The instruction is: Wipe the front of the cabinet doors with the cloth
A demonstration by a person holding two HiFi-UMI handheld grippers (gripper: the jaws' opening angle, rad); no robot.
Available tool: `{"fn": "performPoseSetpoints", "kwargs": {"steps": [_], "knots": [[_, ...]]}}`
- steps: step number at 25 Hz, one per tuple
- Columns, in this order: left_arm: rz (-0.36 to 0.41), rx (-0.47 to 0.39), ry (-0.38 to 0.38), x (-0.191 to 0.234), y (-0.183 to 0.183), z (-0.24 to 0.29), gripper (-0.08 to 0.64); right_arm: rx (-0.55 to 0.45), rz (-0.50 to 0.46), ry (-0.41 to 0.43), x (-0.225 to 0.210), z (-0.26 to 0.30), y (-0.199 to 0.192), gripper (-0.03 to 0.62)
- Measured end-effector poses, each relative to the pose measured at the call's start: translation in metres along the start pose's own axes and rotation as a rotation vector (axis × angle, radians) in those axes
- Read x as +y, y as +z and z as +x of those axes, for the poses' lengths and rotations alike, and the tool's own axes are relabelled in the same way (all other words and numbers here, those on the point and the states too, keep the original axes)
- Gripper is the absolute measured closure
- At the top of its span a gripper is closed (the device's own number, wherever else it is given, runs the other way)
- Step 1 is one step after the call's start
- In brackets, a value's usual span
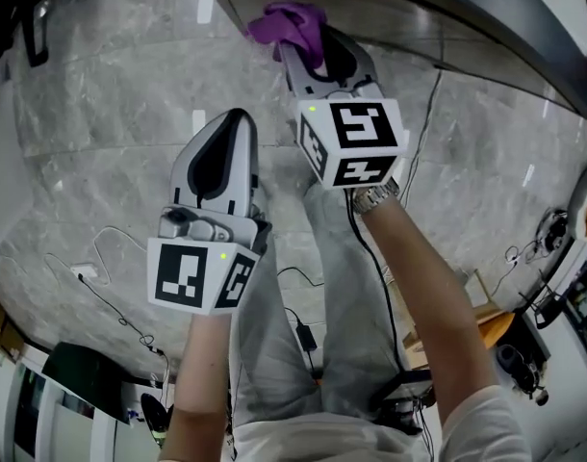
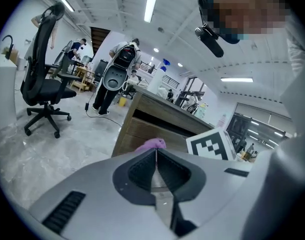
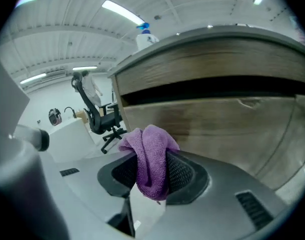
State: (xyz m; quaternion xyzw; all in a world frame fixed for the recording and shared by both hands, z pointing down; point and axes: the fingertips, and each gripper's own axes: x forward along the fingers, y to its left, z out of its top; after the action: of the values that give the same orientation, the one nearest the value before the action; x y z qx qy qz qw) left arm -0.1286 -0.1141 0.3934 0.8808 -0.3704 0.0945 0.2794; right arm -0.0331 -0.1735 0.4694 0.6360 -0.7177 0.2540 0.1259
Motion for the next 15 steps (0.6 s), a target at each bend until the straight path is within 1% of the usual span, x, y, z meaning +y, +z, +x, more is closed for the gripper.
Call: {"fn": "performPoseSetpoints", "kwargs": {"steps": [5, 9, 12, 15], "knots": [[-0.006, -0.004, -0.033, -0.049, -0.009, 0.026, 0.543, 0.102, 0.138, -0.161, -0.104, -0.040, -0.055, 0.454], [-0.018, -0.001, -0.062, -0.081, -0.024, 0.048, 0.543, 0.125, 0.210, -0.274, -0.178, -0.062, -0.079, 0.454], [-0.025, 0.008, -0.085, -0.099, -0.033, 0.059, 0.543, 0.129, 0.247, -0.331, -0.217, -0.068, -0.087, 0.454], [-0.024, 0.020, -0.113, -0.106, -0.037, 0.064, 0.543, 0.141, 0.286, -0.377, -0.241, -0.064, -0.092, 0.454]]}}
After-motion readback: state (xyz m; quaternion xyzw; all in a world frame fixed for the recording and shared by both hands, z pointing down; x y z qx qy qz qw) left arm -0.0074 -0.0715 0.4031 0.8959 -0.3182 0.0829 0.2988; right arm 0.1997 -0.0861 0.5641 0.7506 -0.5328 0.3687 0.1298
